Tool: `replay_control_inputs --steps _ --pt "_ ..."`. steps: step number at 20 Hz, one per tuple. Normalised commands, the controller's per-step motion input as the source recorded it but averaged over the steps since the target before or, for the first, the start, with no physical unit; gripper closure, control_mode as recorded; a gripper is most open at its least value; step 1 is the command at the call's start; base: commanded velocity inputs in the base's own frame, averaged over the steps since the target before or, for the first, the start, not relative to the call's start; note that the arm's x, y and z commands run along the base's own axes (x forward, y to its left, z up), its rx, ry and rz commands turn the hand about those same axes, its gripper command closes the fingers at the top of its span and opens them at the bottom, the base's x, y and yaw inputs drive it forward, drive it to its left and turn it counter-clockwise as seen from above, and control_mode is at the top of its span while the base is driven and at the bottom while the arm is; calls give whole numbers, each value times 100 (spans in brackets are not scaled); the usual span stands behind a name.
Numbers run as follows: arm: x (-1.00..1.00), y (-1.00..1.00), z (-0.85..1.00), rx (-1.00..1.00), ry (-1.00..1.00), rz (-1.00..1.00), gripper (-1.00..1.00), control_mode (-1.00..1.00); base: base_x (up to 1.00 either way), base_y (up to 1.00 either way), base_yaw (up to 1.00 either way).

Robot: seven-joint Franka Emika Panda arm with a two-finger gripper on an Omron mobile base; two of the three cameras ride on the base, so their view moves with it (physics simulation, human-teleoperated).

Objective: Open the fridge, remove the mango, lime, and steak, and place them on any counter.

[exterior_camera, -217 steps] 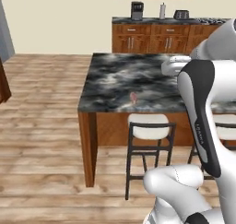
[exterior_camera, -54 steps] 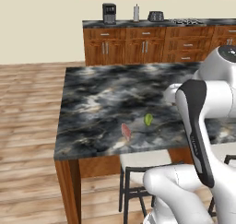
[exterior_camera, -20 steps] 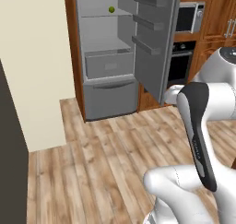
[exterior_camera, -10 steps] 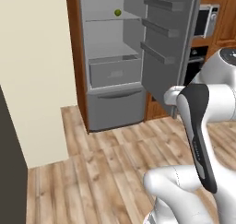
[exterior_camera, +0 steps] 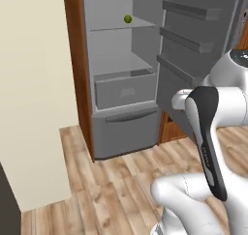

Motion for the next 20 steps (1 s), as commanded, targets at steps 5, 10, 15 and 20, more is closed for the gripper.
replay_control_inputs --steps 5,10,15,20 --pt "0 0 0 0 0 0 -100 100 100 0 -5" --pt "0 0 0 0 0 0 -100 100 100 -10 -3" --pt "0 0 0 0 0 0 -100 100 100 -37 -3" --pt "0 0 0 0 0 0 -100 100 98 -25 -2"
